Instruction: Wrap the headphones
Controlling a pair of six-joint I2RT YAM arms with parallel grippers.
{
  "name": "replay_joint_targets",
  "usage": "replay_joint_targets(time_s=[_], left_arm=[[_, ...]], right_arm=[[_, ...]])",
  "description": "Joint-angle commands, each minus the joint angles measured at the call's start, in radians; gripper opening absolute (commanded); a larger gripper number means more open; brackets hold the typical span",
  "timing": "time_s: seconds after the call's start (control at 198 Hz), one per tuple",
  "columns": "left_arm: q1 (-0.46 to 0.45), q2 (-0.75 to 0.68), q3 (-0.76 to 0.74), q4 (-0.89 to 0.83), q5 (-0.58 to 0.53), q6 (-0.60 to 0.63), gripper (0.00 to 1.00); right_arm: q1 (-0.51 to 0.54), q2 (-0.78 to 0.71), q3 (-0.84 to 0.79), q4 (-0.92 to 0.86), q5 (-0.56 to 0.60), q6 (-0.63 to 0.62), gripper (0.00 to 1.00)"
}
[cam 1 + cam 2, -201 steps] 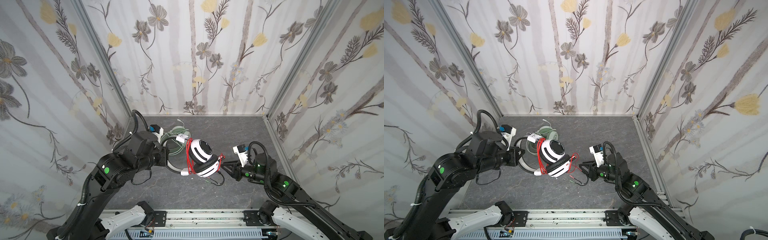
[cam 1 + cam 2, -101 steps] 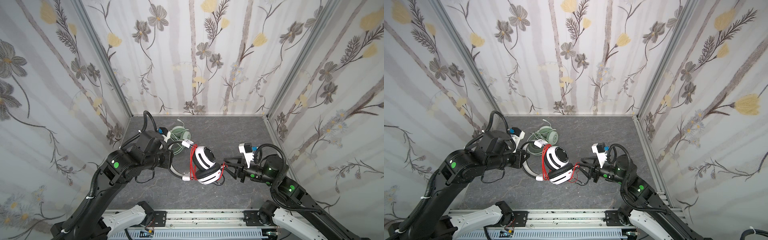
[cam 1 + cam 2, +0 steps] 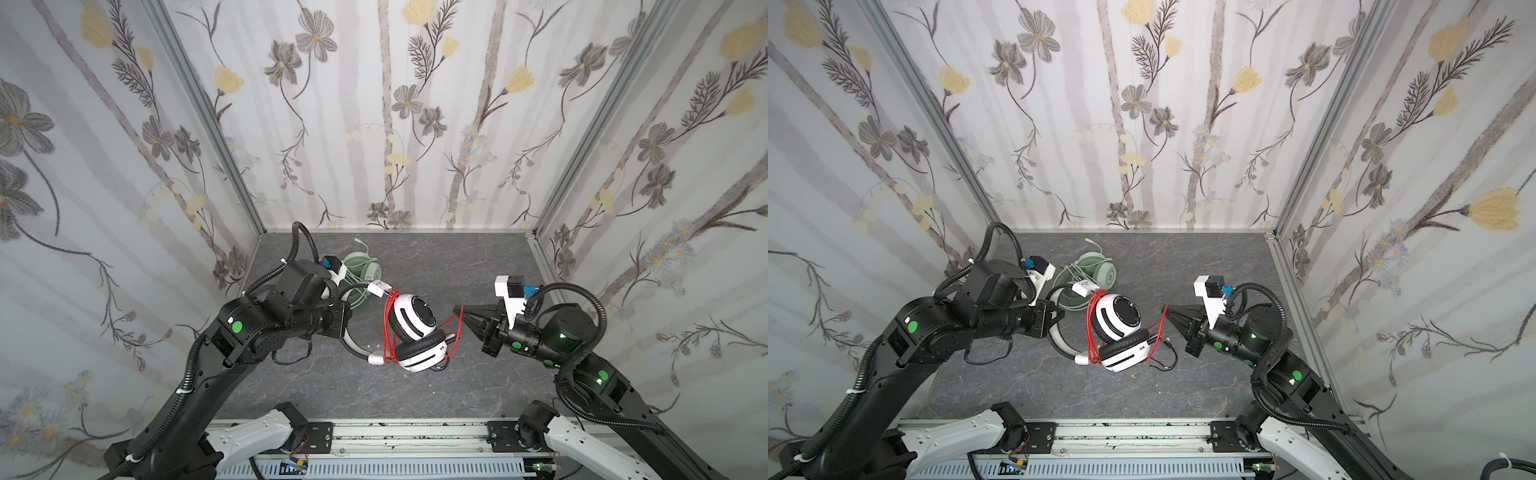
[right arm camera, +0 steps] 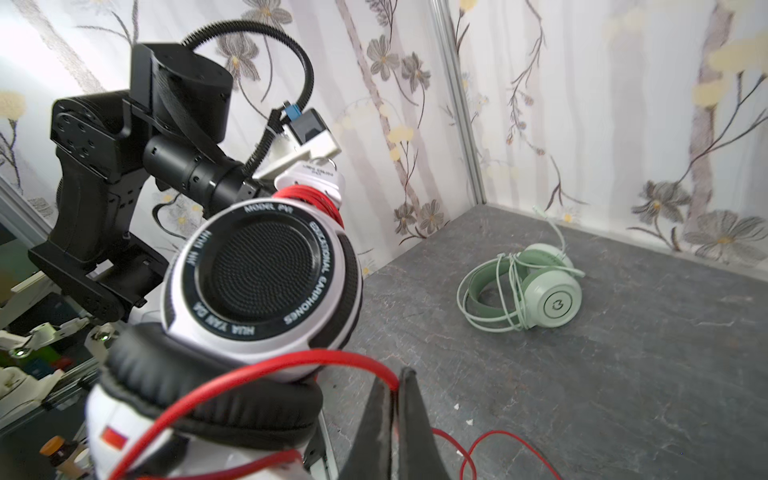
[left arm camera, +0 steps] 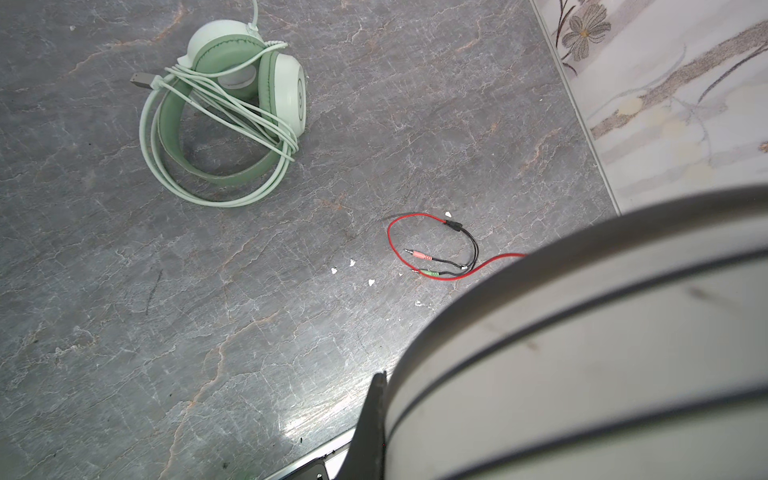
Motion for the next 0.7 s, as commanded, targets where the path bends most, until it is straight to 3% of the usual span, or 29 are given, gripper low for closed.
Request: replay_joint_targets(time_s=[0.0, 0.363, 0.696], left_arm=[[0.001, -0.001, -0.008, 0.027, -0.009, -0.008, 0.03], [0.001, 0.052, 0.047, 0.011, -0.083, -0.046, 0.03], [0.023, 0.093, 0.192, 0.092, 0.056, -0.116, 0.02]], right_arm=[[0.001, -0.035, 0.067, -0.07, 0.106, -0.075, 0.0], [0.003, -0.069, 0.229, -0.223, -0.026, -0.135, 0.0], [0.008, -0.14, 0.121, -0.316, 0.052, -0.128, 0.0]])
